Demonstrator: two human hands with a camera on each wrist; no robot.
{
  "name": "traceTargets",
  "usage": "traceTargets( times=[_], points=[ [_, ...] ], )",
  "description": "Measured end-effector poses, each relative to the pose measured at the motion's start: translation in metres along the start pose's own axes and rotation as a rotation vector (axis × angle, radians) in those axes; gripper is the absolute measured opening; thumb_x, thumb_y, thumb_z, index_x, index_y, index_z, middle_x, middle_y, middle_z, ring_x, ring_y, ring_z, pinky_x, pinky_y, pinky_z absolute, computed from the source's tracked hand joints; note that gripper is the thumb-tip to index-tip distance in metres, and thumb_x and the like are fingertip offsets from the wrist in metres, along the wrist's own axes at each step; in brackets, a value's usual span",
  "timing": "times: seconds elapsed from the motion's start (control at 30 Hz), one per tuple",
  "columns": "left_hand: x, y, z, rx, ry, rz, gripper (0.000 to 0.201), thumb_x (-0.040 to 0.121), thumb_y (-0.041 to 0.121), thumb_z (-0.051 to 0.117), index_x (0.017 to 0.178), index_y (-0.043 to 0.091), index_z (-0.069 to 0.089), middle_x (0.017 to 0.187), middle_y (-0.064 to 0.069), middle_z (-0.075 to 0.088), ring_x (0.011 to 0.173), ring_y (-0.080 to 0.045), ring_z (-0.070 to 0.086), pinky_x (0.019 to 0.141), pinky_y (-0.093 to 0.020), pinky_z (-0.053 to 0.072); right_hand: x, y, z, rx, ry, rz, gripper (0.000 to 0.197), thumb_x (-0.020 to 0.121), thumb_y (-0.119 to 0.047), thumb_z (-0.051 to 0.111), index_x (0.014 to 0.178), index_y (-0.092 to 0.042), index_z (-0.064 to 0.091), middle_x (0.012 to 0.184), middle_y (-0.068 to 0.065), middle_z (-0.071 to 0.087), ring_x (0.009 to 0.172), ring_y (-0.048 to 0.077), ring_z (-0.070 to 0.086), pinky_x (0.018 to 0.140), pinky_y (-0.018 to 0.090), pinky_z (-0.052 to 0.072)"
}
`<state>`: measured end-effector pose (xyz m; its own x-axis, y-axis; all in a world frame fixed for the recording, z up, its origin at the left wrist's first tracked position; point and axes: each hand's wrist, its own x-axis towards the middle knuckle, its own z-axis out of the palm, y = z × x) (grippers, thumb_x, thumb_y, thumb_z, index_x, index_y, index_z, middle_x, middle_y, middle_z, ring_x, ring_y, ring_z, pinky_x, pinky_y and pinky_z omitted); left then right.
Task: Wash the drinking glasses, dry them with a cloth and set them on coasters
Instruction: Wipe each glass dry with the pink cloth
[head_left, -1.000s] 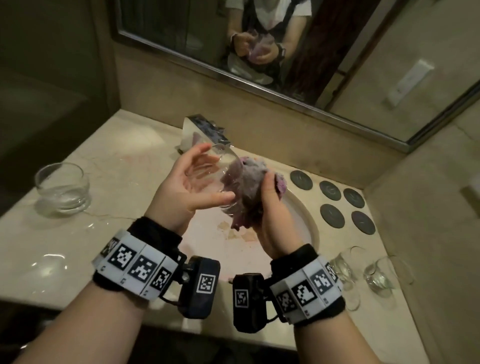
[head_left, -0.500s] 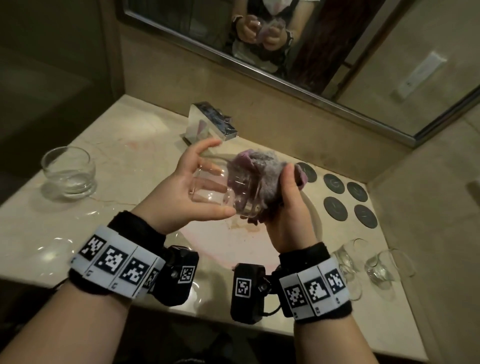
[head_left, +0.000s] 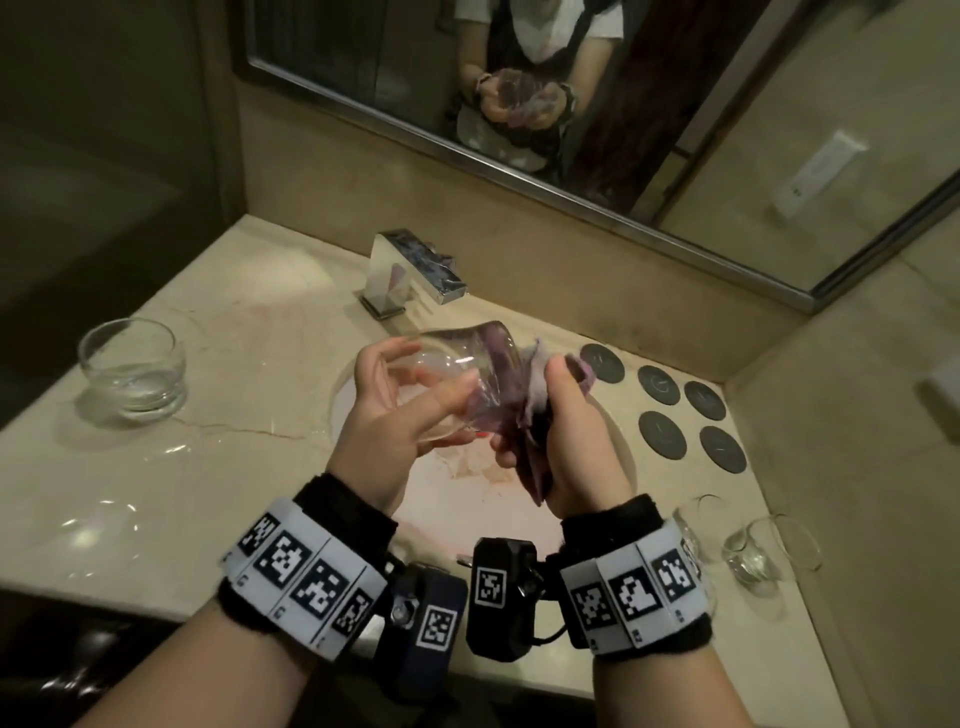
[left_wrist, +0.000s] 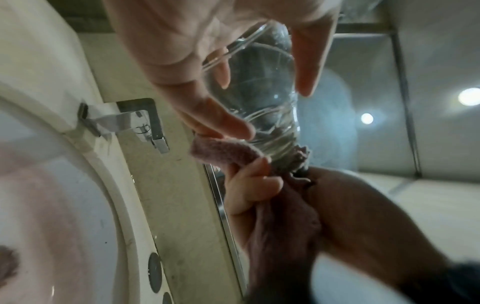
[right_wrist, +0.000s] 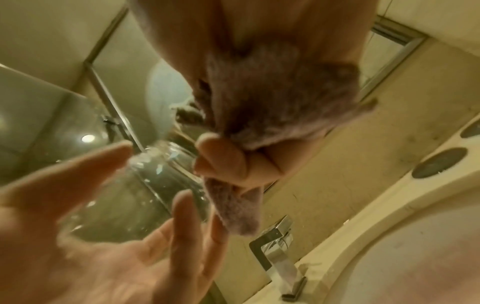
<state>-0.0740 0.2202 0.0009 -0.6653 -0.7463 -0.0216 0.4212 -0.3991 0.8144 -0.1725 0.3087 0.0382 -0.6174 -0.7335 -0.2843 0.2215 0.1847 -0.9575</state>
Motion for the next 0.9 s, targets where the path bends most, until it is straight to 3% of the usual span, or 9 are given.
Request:
traceTargets(
  times=[0.07,0.17,0.23,0.33,0.47,0.6,0.73,0.8,0.9],
  points=[
    [0.005,0.000,0.002,-0.014,0.063,-0.014,0.060,0.053,0.024,0.078,0.102,0.028,0.044,0.105,-0.005,0.051,0.075,-0.015,0.068,0.057,-0.027,0.054,0.000,0.005,-0.001,-0.080,0.038,-0.023,0.063,0.098,-0.052,0.024,0.101,-0.003,0.063,0.079,0.016,0.056,0.053,0.015,0.046,0.050,0.027,0.035],
    [0.012,0.002,-0.002,0.048,0.106,-0.019,0.062,0.050,0.027,0.075,0.101,0.032,0.040,0.105,-0.002,0.047,0.091,-0.023,0.062,0.064,-0.031,0.054,-0.002,0.012,0.003,-0.329,0.100,-0.279,0.036,0.097,-0.046,0.032,0.079,-0.025,0.054,0.068,0.002,0.055,0.058,0.020,0.050,0.056,0.037,0.044],
    [0.013,0.002,-0.007,0.077,0.082,-0.045,0.064,0.049,0.023,0.076,0.100,0.033,0.040,0.108,-0.005,0.045,0.093,-0.026,0.060,0.065,-0.032,0.054,-0.004,0.014,0.004,-0.589,0.105,-0.407,0.024,0.090,-0.051,0.035,0.093,-0.032,0.050,0.090,-0.004,0.054,0.086,0.019,0.053,0.079,0.041,0.047],
    [0.010,-0.001,-0.006,0.175,-0.039,-0.054,0.070,0.047,0.007,0.081,0.100,0.033,0.043,0.109,-0.006,0.044,0.088,-0.022,0.059,0.064,-0.035,0.055,-0.005,0.007,0.005,-0.776,0.115,-0.524,0.049,0.085,-0.039,0.039,0.133,-0.029,0.036,0.124,-0.007,0.038,0.117,0.006,0.035,0.100,0.023,0.031],
    [0.002,-0.005,-0.003,0.100,-0.089,-0.080,0.057,0.054,0.013,0.073,0.102,0.030,0.047,0.105,-0.006,0.044,0.076,-0.012,0.063,0.060,-0.033,0.055,0.006,-0.009,0.002,-0.361,-0.134,-0.336,0.036,0.093,-0.041,0.042,0.124,-0.025,0.051,0.124,-0.005,0.057,0.115,0.000,0.053,0.100,0.021,0.040],
    [-0.001,-0.004,-0.003,0.082,-0.102,-0.041,0.069,0.043,0.024,0.081,0.104,0.032,0.049,0.104,-0.004,0.047,0.076,-0.010,0.065,0.061,-0.034,0.055,0.015,0.000,-0.011,-0.024,-0.100,-0.174,0.054,0.086,-0.054,0.043,0.121,-0.017,0.060,0.120,0.007,0.065,0.113,0.021,0.059,0.104,0.044,0.040],
    [0.004,0.005,-0.001,0.034,-0.043,0.000,0.061,0.053,0.012,0.075,0.104,0.032,0.046,0.106,-0.004,0.048,0.090,-0.019,0.061,0.062,-0.033,0.055,0.001,0.019,-0.006,0.155,-0.101,-0.266,0.059,0.091,-0.040,0.039,0.103,0.016,0.054,0.096,0.026,0.058,0.078,0.027,0.057,0.077,0.041,0.045],
    [0.008,0.009,-0.003,0.079,-0.009,0.009,0.060,0.055,0.014,0.072,0.104,0.033,0.044,0.109,-0.004,0.047,0.098,-0.021,0.057,0.062,-0.031,0.056,-0.006,0.025,-0.003,0.069,-0.091,-0.353,0.045,0.091,-0.035,0.039,0.090,0.002,0.064,0.094,0.010,0.066,0.091,0.022,0.060,0.091,0.040,0.045],
    [0.010,0.011,-0.007,0.243,-0.029,0.055,0.066,0.052,0.010,0.073,0.103,0.037,0.040,0.109,-0.001,0.046,0.097,-0.019,0.056,0.067,-0.032,0.057,-0.010,0.019,0.004,-0.198,-0.198,-0.461,0.033,0.091,-0.048,0.042,0.106,-0.024,0.058,0.114,-0.008,0.060,0.112,0.016,0.053,0.098,0.029,0.038]
  ],
)
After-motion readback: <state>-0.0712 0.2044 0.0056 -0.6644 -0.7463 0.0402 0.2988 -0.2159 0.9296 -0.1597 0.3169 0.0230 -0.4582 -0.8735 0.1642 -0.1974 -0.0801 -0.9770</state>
